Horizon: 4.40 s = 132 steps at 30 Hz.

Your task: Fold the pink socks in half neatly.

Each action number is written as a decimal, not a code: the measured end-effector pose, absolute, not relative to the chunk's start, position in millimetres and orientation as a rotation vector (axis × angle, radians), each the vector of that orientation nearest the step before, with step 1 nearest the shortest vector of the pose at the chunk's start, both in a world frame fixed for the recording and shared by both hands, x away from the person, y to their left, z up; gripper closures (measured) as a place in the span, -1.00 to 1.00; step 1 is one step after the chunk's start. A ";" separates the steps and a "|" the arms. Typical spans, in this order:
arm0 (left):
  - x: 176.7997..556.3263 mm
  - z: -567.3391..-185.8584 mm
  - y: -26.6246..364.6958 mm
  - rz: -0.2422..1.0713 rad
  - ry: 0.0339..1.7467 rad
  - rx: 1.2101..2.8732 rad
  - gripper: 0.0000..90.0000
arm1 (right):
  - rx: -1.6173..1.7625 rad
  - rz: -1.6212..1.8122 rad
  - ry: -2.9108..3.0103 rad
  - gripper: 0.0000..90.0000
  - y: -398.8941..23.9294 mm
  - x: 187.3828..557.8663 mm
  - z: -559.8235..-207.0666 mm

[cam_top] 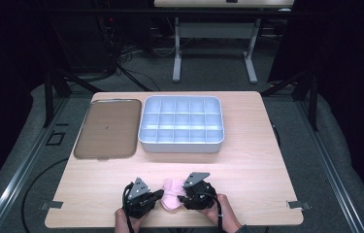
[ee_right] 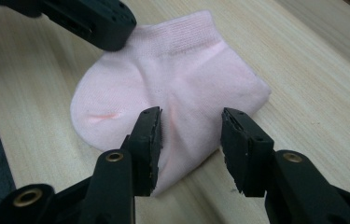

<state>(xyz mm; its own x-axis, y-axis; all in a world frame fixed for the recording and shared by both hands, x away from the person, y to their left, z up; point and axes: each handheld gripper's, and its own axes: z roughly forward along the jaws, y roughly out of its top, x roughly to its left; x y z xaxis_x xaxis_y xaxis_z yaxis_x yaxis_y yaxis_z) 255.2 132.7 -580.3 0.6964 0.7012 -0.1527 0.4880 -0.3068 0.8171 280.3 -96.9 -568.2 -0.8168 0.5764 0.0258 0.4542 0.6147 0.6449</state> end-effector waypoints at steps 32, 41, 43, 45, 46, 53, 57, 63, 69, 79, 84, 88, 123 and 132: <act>264.0 -587.8 122.8 0.308 0.837 2.037 0.99 | 1.166 1.102 2.625 0.20 -116.0 288.1 -569.3; 263.8 -587.9 122.6 0.307 0.838 2.036 0.99 | 1.233 1.169 2.644 0.76 -117.5 289.7 -576.8; 263.5 -587.8 122.3 0.312 0.838 2.036 0.99 | 1.260 1.206 2.630 0.87 -119.5 288.9 -578.1; 263.4 -587.8 122.1 0.313 0.840 2.035 0.99 | 1.260 1.212 2.623 0.88 -119.7 288.6 -578.0; 263.3 -587.6 121.4 0.312 0.848 2.033 0.99 | 1.260 1.208 2.618 0.89 -119.7 287.5 -576.4; 266.8 -586.8 116.6 0.272 0.883 2.021 0.99 | 1.221 1.225 2.592 0.90 -122.2 283.9 -562.3; 268.9 -586.1 110.1 0.265 0.880 2.034 0.99 | 1.179 1.213 2.560 0.90 -121.5 280.7 -551.4; 271.2 -586.5 101.8 0.259 0.857 2.061 0.99 | 1.088 1.196 2.524 0.92 -111.8 275.0 -541.1; 271.2 -586.9 101.1 0.255 0.855 2.057 0.99 | 1.031 1.192 2.545 0.93 -98.9 276.5 -542.8; 270.1 -578.1 124.5 0.238 0.881 1.983 0.91 | 1.042 1.195 2.531 0.93 -108.0 275.5 -541.4; 275.0 -585.3 123.1 0.231 0.868 2.020 0.96 | 1.007 1.172 2.560 0.93 -104.0 275.6 -538.9; 275.7 -586.5 121.7 0.238 0.858 2.024 0.97 | 0.979 1.170 2.574 0.93 -98.1 277.6 -538.0; 276.5 -589.3 131.7 0.220 0.905 2.073 0.99 | 0.863 1.137 2.686 0.92 -67.5 290.9 -552.8; 277.3 -588.6 135.0 0.225 0.931 2.039 0.99 | 0.863 1.129 2.715 0.92 -63.2 295.0 -561.0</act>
